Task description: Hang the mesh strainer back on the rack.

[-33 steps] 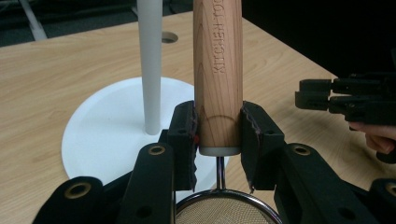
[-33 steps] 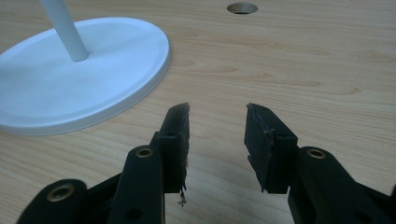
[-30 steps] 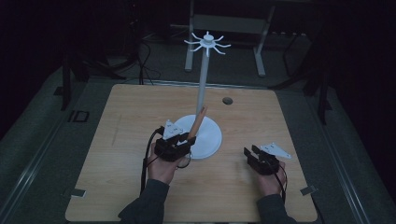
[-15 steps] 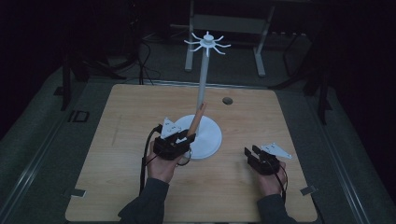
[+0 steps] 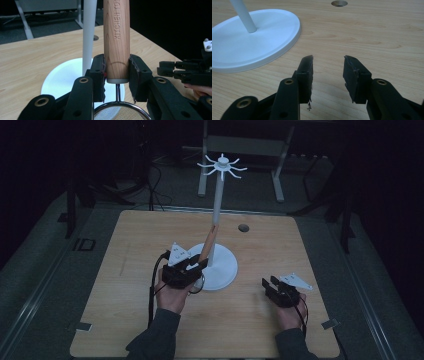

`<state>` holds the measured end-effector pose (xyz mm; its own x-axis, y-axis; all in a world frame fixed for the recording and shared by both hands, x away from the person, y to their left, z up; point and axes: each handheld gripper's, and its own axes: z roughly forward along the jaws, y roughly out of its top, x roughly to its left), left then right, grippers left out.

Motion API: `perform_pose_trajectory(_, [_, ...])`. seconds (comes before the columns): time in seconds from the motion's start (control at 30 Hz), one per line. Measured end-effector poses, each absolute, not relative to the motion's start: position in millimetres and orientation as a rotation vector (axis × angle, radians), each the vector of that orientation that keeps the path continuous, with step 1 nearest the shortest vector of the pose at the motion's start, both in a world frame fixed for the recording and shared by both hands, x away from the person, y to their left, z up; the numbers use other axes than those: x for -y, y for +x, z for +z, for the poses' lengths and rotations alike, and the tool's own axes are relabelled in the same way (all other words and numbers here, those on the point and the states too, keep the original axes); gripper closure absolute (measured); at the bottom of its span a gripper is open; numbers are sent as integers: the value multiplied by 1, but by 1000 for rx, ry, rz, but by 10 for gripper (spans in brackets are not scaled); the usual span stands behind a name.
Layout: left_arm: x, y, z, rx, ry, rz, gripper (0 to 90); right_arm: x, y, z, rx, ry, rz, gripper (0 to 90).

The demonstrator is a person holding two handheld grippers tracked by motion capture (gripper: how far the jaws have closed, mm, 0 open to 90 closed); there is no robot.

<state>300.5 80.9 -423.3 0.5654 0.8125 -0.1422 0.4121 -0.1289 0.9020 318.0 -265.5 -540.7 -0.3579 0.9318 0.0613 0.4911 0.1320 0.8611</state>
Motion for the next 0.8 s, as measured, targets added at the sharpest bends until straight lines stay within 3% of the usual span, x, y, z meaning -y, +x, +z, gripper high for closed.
perform_pose_trajectory(0.8, [-86, 300, -410, -1015, 1669, 500, 684, 267, 318, -542, -1910, 1373, 1149, 592])
